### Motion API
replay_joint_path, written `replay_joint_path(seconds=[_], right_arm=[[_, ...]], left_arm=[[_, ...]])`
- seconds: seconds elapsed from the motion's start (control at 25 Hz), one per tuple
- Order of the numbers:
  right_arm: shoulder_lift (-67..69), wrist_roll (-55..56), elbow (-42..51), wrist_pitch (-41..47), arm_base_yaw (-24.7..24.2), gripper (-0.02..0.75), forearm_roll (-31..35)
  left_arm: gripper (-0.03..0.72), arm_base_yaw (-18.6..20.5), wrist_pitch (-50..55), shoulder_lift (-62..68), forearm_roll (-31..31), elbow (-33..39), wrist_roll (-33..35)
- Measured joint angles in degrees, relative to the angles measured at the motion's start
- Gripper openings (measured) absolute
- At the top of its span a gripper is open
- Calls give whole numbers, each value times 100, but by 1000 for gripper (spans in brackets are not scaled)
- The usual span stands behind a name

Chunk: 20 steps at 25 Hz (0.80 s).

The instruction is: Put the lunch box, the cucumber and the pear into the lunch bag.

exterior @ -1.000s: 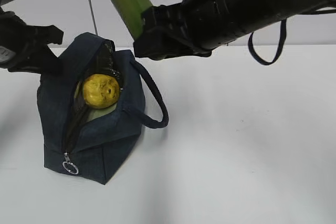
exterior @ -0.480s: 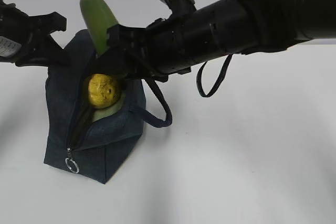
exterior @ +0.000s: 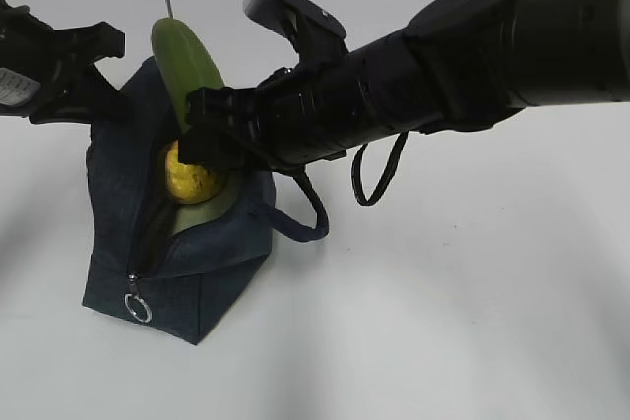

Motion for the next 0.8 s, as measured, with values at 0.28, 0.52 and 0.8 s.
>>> replay_joint_path(seconds=[0.28, 0.52, 0.8], right_arm=[[209, 0, 0, 230, 0, 375, -204], [209, -2, 0, 348, 0, 374, -660], [209, -12, 0, 511, 0, 425, -976]], left_arm=[[4, 0, -13, 0, -1, 0, 5], [4, 0, -27, 0, -1, 0, 5], [4, 0, -27, 0, -6, 0, 5]])
